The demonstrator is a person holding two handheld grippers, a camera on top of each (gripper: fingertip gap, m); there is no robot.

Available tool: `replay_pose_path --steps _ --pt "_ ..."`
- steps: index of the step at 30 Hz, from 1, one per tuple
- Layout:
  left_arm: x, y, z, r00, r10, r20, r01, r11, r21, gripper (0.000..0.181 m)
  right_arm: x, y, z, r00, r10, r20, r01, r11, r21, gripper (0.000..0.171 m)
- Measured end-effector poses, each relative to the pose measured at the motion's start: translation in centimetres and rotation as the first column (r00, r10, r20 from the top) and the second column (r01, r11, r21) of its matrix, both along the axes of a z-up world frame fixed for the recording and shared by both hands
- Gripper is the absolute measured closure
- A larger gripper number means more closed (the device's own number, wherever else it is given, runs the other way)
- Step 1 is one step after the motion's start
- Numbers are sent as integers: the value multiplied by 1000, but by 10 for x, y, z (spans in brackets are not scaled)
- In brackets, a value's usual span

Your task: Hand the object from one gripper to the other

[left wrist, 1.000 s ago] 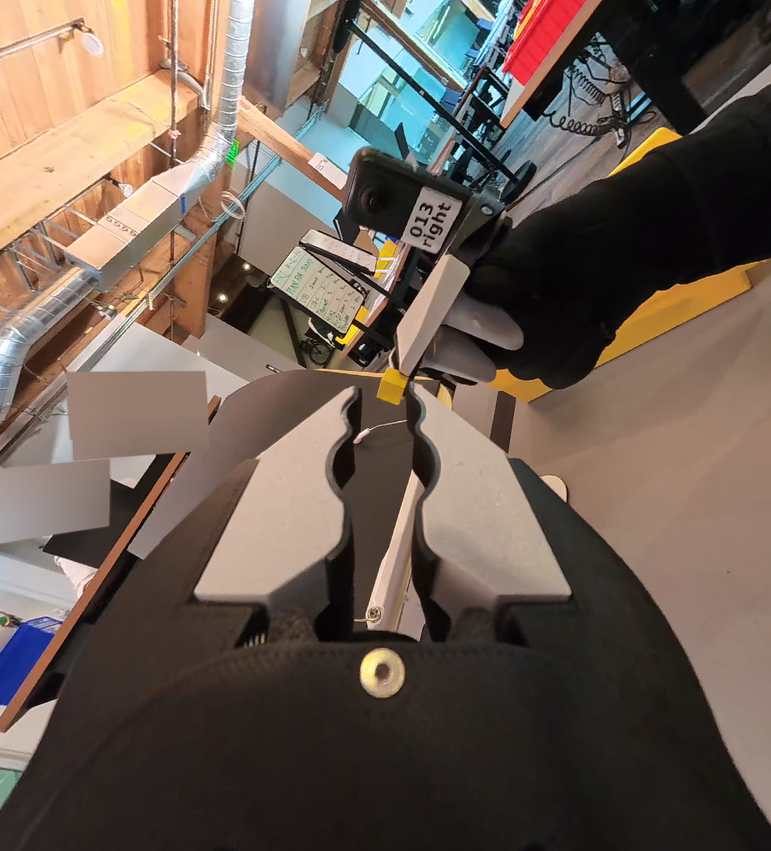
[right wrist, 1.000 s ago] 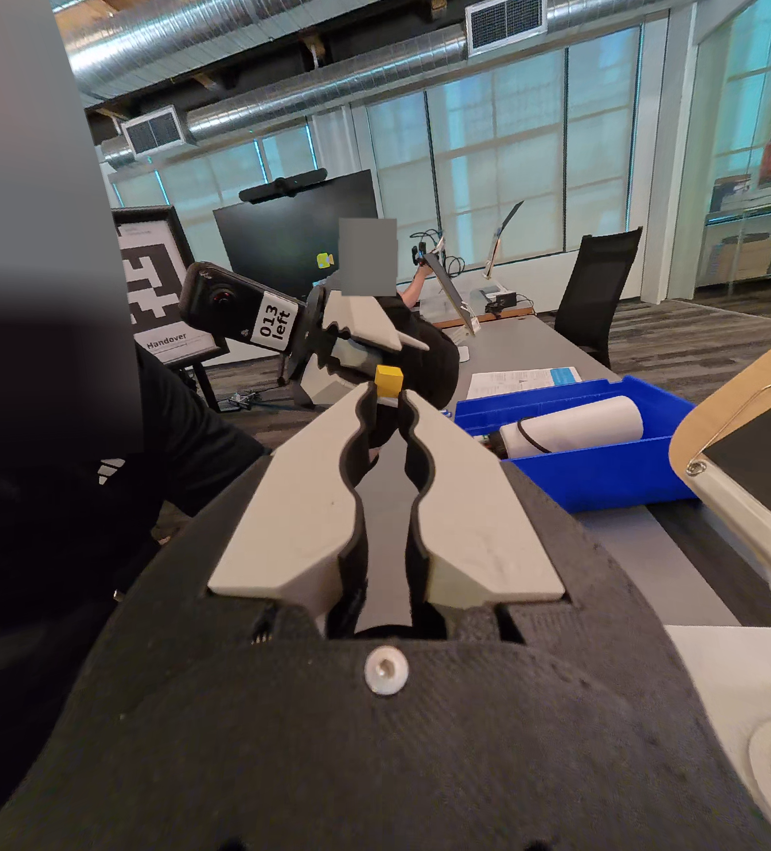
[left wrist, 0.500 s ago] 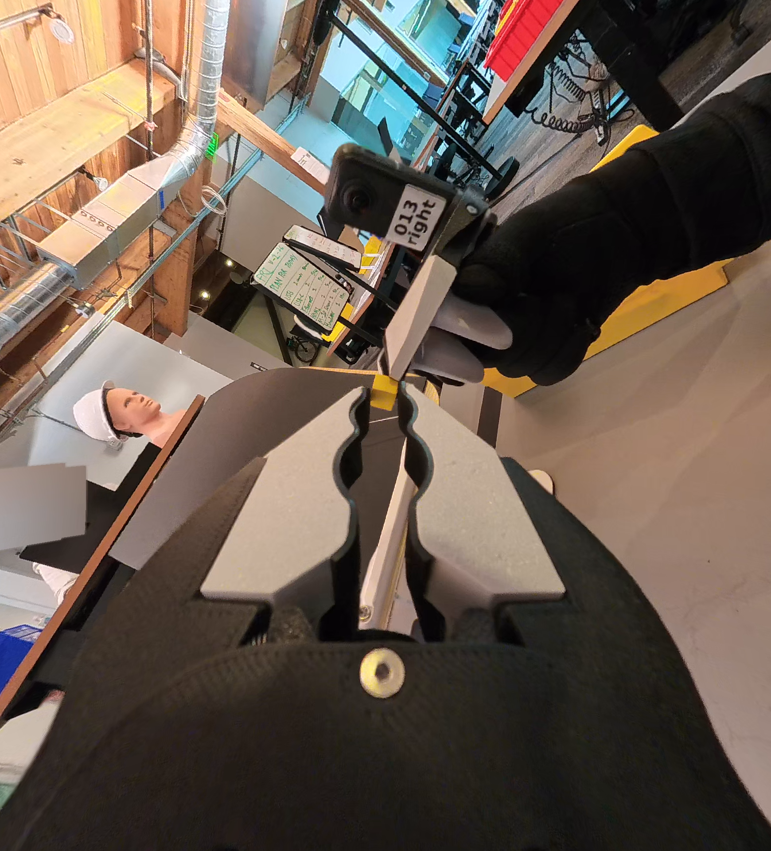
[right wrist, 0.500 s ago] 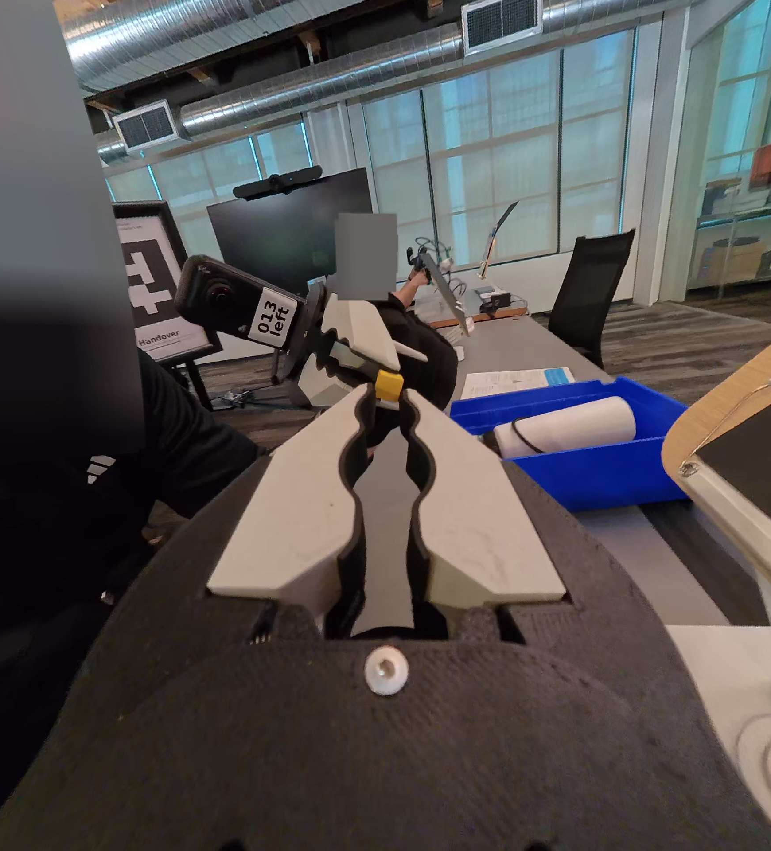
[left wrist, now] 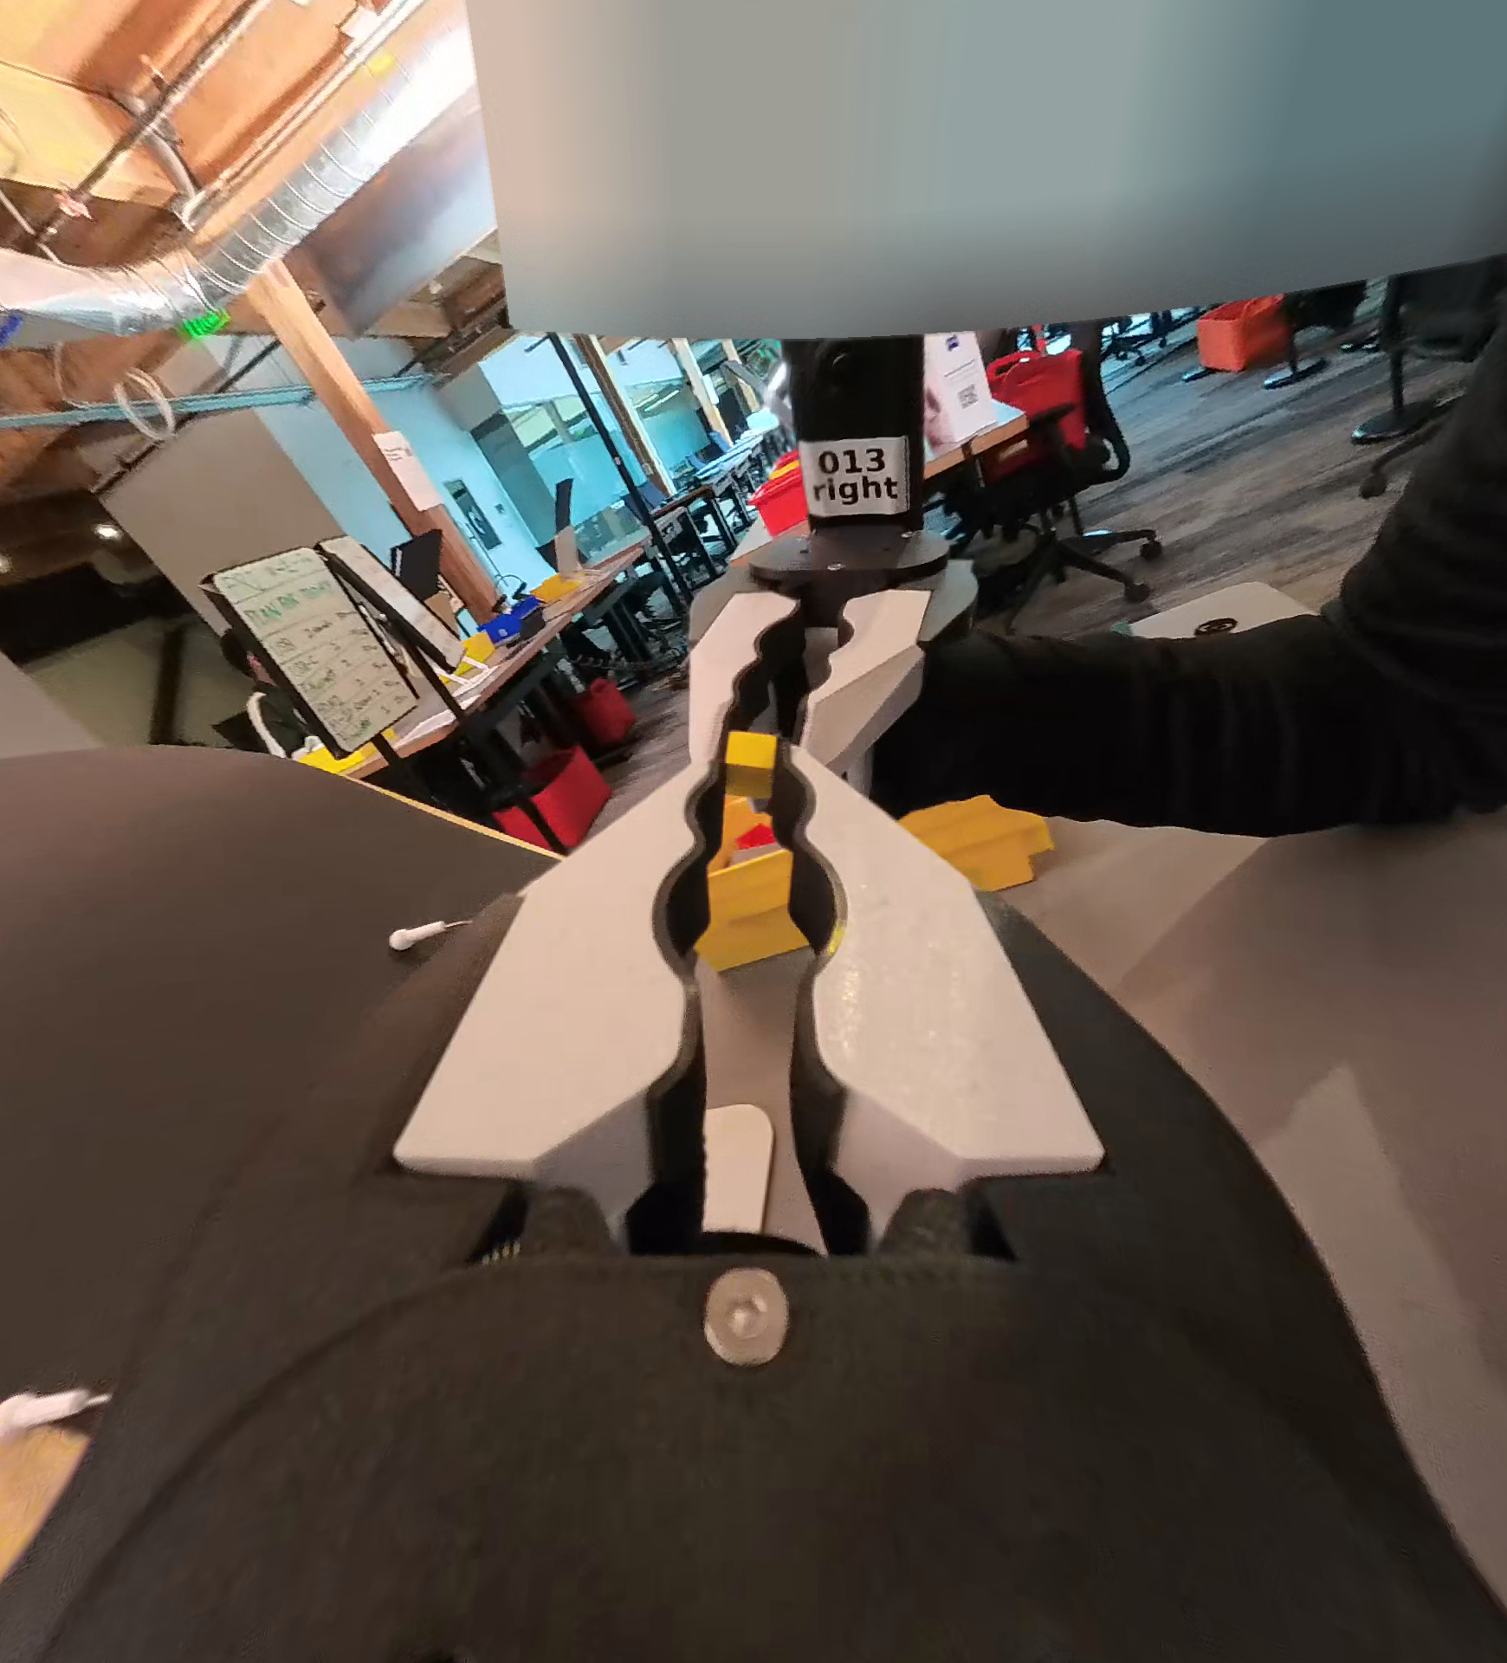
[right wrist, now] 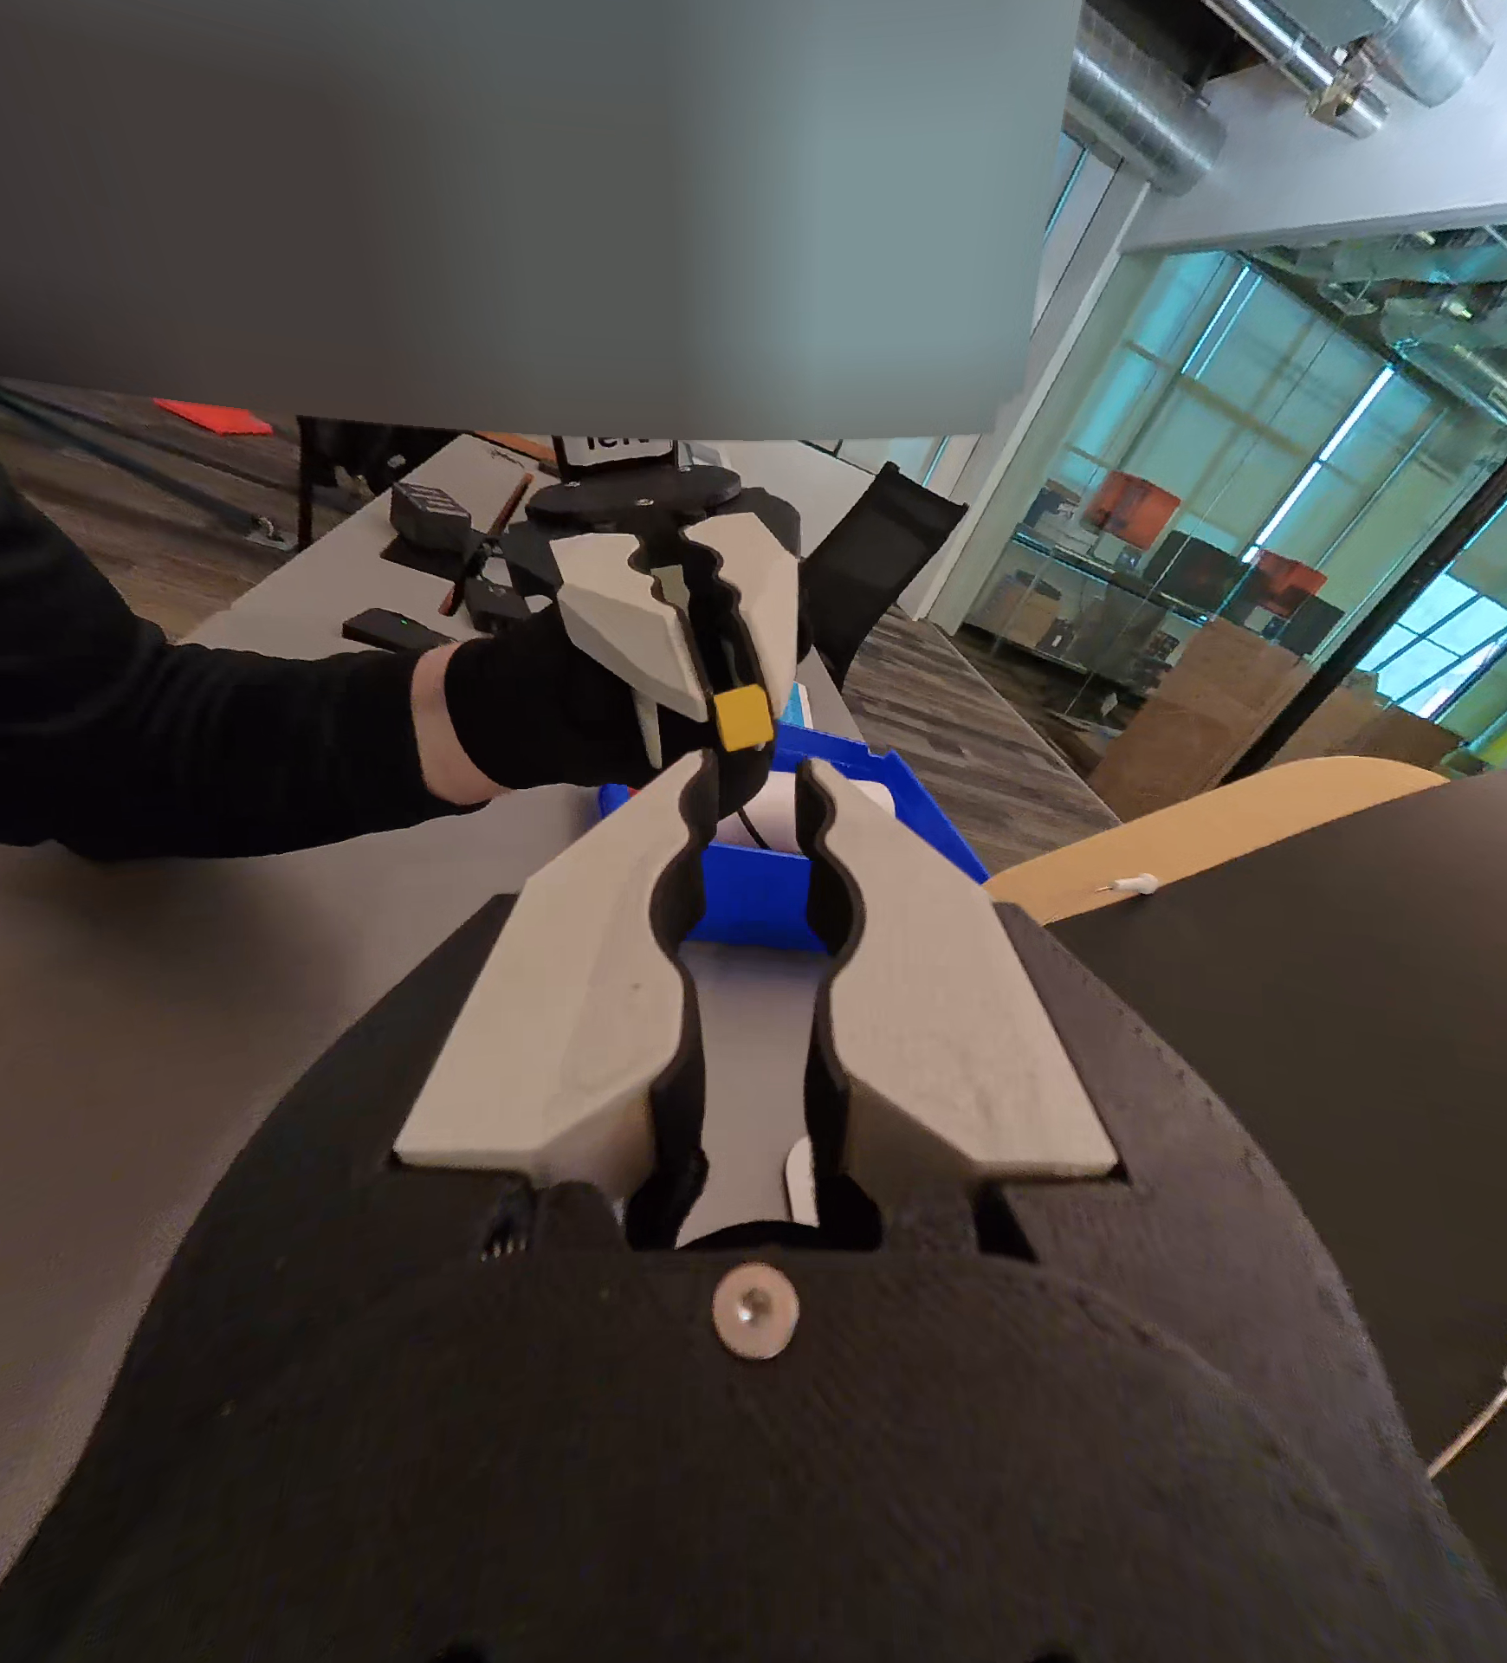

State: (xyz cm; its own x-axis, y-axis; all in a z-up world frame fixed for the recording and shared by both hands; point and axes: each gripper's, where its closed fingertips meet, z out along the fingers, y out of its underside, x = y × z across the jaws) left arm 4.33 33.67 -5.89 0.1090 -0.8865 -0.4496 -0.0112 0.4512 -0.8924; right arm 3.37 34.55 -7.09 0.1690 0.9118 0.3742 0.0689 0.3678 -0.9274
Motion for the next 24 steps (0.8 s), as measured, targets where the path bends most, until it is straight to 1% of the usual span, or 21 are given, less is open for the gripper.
replay_pose_path --steps 5,10,14,15,17,19,22,24 --pt "3 -1 -8 999 -26 -22 25 999 -28 172 -1 -3 -2 1000 5 16 -5 1000 26 160" --pt "2 -1 -8 998 -56 -17 55 997 -56 172 -2 -5 -3 1000 7 30 -9 999 43 163" --pt "3 0 -7 999 -43 -14 42 998 -42 172 -1 -4 -2 999 29 14 -28 999 -21 164" --pt "2 2 -5 1000 -25 -4 25 999 -26 171 0 -3 0 999 37 -4 -38 998 -56 164" --pt "1 6 -1 999 32 13 -33 999 26 159 4 -2 3 997 68 -44 -74 988 -138 164" --pt "3 9 -2 993 116 -9 -114 985 130 153 7 1 6 993 85 -81 -100 974 -204 164" --pt "9 16 -10 962 261 -75 -230 930 288 144 7 2 4 994 87 -72 -102 968 -230 164" --pt "12 16 -10 944 320 -80 -271 889 369 144 5 0 2 994 88 -57 -99 967 -233 164"
